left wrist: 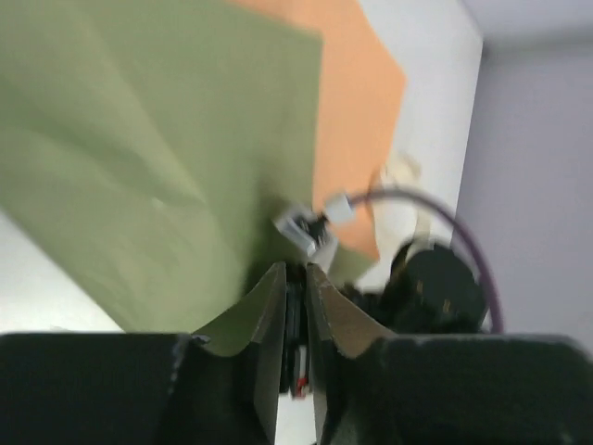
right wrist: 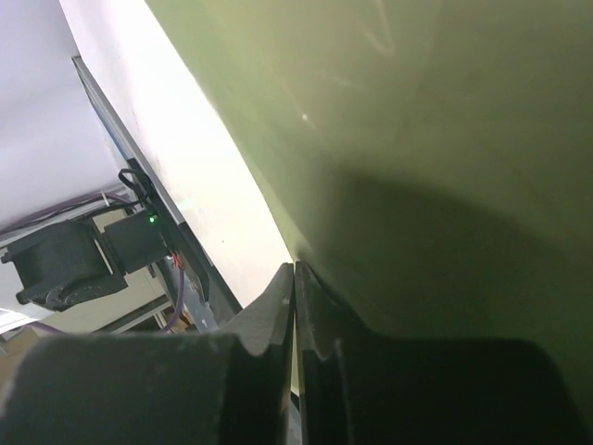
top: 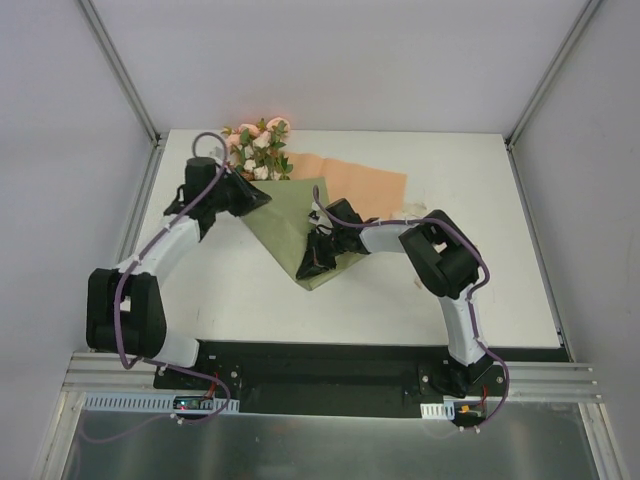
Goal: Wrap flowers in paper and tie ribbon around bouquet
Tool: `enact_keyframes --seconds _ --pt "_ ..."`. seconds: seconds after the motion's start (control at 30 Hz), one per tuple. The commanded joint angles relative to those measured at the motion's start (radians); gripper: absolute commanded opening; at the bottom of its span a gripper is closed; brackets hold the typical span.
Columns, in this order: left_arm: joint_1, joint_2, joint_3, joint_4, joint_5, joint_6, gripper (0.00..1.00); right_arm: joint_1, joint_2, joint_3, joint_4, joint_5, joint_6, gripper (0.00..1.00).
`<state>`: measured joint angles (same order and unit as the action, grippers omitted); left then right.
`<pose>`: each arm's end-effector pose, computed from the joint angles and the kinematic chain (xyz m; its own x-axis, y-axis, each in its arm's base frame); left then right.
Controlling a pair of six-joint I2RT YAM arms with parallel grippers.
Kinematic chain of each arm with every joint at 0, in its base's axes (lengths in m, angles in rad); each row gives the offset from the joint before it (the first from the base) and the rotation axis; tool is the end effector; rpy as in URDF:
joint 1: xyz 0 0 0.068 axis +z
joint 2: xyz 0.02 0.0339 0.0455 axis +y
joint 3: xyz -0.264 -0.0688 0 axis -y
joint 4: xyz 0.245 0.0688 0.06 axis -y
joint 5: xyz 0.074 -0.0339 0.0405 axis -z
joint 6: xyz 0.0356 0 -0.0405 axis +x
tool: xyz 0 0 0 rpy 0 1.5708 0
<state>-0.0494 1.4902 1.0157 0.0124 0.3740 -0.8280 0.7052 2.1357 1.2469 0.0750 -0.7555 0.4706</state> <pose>0.3389 -0.0298 0.2703 -0.5756 -0.6580 -0.4854 -0.0760 0.6341 -0.7695 0.3123 0.2979 0.1115 -0.8699 -0.3070 -0.3861 -0.4891 0.4357 0.7556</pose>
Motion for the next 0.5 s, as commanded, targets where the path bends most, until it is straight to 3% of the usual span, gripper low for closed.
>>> enact_keyframes --seconds 0.0,0.1,0.3,0.47 --pt "-0.110 0.062 -0.164 0.058 0.095 0.026 0.07 0.000 -0.100 -0.006 -0.061 0.007 -0.047 0.04" --pt "-0.144 0.166 -0.171 0.172 0.131 -0.008 0.00 0.002 -0.112 -0.021 -0.070 0.013 -0.066 0.04" --pt "-0.153 0.358 -0.089 0.116 0.092 -0.016 0.00 0.007 -0.115 -0.044 -0.070 0.019 -0.079 0.05" --pt "-0.150 0.392 -0.086 0.098 0.063 -0.020 0.00 0.028 -0.131 -0.130 -0.060 0.018 -0.082 0.03"
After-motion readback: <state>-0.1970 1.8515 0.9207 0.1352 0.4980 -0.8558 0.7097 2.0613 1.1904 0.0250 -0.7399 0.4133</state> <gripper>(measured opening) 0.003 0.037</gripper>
